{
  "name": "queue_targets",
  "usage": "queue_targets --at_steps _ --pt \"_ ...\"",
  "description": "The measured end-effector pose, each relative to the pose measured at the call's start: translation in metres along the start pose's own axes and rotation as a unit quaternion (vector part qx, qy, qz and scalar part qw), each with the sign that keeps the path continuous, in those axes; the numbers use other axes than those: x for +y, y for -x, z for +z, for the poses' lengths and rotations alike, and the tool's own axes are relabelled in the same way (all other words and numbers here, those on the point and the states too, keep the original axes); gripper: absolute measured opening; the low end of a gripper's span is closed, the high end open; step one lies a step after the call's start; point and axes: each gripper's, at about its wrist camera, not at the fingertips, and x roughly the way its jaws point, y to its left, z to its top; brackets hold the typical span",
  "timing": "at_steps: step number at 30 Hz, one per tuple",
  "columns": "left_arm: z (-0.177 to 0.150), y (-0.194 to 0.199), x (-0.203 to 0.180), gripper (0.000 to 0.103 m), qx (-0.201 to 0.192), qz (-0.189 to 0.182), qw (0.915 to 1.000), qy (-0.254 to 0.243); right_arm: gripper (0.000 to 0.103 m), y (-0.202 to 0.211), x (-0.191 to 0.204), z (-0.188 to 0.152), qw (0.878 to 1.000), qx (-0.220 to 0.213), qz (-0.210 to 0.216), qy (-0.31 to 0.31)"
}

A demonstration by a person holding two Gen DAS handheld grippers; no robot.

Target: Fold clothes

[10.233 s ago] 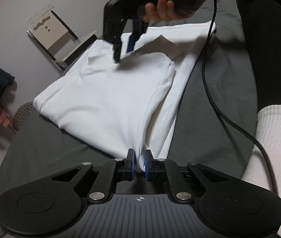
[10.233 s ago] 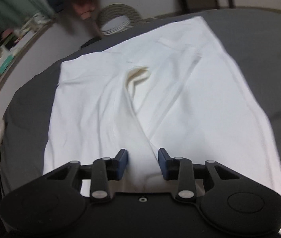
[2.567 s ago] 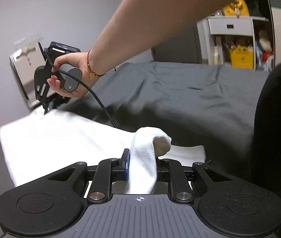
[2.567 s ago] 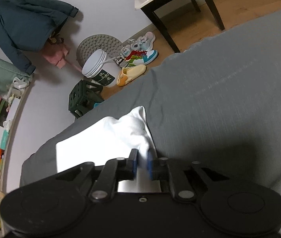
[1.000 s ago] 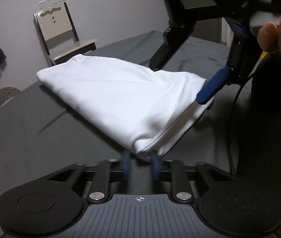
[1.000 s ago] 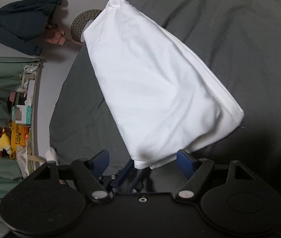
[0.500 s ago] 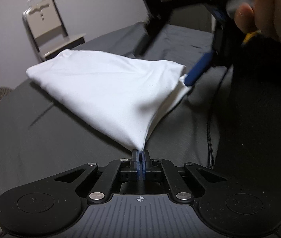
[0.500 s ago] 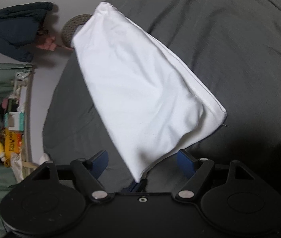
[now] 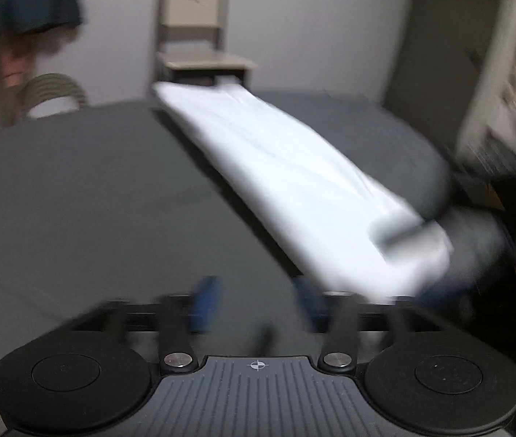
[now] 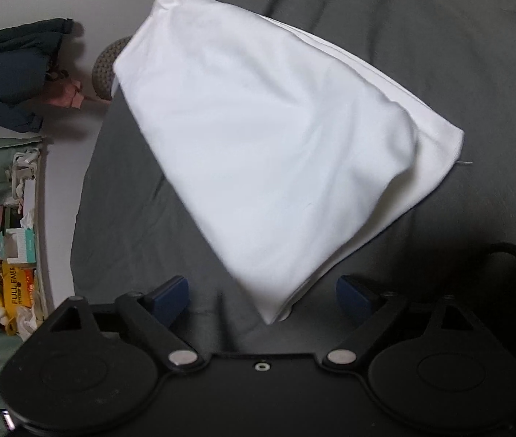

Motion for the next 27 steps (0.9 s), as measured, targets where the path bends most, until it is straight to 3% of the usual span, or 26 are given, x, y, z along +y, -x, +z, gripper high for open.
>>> queue_targets --at_steps 3,9,11,13,15,17,21,24,27 --pt "0.044 -0.025 0.042 0.080 -0.007 -0.028 0.9968 0.075 0.089 0.011 0.015 -0.020 0.998 -0.050 -0.004 0.037" --pt "0.117 -0.107 0.079 0.080 -0.025 -0.011 0.9922 0.121 0.093 0.002 0.034 -0.059 0.991 -0.115 -0.015 0.067" --pt "0.133 -0.139 0.093 0.080 -0.009 -0.020 0.9846 0.173 0.093 -0.004 0.047 -0.074 0.981 -0.145 -0.035 0.122" --pt "0.144 -0.166 0.103 0.080 0.000 -0.024 0.9763 0.215 0.093 -0.004 0.059 -0.088 0.962 -0.175 -0.040 0.207" --pt "0.147 -0.188 0.108 0.080 -0.004 -0.019 0.9684 0.249 0.101 -0.004 0.061 -0.096 0.951 -0.176 -0.017 0.252" --pt "0.150 -0.208 0.112 0.080 -0.005 -0.022 0.9639 0.265 0.102 -0.004 0.059 -0.101 0.946 -0.168 0.011 0.276" --pt "0.156 -0.244 0.115 0.080 0.006 -0.034 0.9638 0.264 0.102 -0.007 0.054 -0.097 0.948 -0.159 0.011 0.277" --pt "0.160 -0.259 0.111 0.079 -0.003 -0.067 0.9663 0.249 0.102 -0.008 0.049 -0.093 0.952 -0.159 0.001 0.260" --pt "0.167 -0.278 0.108 0.079 0.002 -0.101 0.9605 0.259 0.102 -0.013 0.043 -0.089 0.961 -0.144 -0.007 0.237"
